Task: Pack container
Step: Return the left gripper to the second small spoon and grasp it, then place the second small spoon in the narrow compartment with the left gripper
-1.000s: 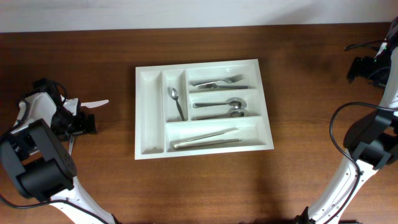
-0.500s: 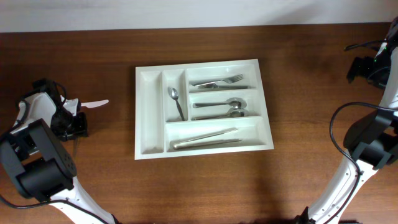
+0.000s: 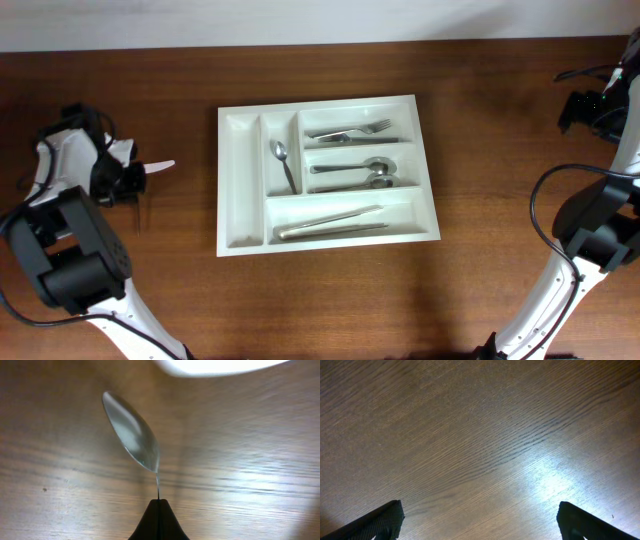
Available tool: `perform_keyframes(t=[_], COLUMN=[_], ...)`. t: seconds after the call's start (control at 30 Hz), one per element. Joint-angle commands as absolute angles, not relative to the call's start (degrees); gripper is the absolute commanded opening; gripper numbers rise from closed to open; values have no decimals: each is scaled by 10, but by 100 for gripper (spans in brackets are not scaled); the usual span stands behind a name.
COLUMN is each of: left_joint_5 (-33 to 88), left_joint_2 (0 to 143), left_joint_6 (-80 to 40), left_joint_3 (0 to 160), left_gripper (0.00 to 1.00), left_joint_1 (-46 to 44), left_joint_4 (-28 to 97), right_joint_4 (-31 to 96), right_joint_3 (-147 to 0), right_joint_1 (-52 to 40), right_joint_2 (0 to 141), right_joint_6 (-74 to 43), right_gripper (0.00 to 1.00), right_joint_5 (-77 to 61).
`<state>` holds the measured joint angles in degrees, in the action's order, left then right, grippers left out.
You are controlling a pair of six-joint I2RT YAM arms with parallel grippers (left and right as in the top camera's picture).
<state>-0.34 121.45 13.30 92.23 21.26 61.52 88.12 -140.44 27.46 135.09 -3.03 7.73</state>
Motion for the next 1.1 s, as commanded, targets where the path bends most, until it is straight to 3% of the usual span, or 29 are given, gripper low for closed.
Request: perform_keyframes(t=[0.0, 0.37, 0.73, 1.07], left_joint_5=[7, 31, 156, 117], left_joint_2=[1220, 1220, 1220, 1220], left_joint_6=[120, 44, -92, -186], left_joint_3=[975, 1117, 1169, 1169], left_gripper=[2, 2, 2, 3], left_joint_1=[176, 66, -67, -151], left_joint_4=[628, 695, 707, 703], right_joint_4=[880, 880, 880, 880], right_joint_3=[-1403, -1403, -1403, -1403], right_joint_1=[278, 278, 278, 278], right_joint_2=[1354, 1354, 1354, 1354], right_joint_6=[-35, -35, -35, -35], right_gripper=[99, 99, 99, 99], right_joint_5=[86, 86, 86, 86])
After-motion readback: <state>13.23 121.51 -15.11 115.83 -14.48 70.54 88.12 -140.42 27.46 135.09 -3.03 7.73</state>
